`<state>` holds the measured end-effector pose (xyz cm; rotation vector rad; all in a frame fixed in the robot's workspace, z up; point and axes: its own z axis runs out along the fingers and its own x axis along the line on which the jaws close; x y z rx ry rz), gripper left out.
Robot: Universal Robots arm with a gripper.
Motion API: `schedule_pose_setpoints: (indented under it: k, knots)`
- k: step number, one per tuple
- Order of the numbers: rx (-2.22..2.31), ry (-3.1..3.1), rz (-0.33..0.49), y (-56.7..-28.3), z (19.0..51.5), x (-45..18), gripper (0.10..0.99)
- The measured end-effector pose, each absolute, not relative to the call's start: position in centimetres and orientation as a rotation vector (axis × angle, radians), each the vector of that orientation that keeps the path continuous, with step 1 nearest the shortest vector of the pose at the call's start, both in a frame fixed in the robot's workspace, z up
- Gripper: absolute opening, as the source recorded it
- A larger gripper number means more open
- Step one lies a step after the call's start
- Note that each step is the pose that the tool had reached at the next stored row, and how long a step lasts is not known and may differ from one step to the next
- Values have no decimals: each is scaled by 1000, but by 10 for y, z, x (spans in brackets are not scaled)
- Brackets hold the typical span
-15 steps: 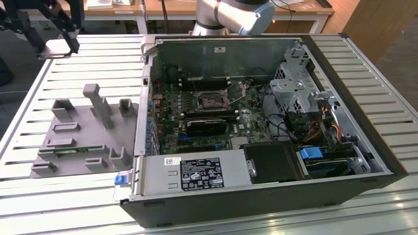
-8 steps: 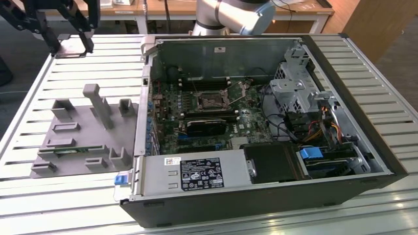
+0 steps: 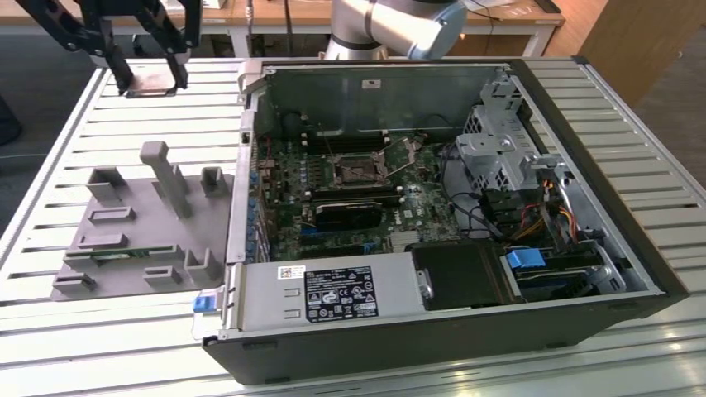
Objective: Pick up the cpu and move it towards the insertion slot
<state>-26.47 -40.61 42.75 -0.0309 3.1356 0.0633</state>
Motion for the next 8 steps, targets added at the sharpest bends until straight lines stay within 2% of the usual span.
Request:
schedule_pose_setpoints:
  k: [8]
  knots:
    - [-31, 3136, 63, -406, 427, -235, 541]
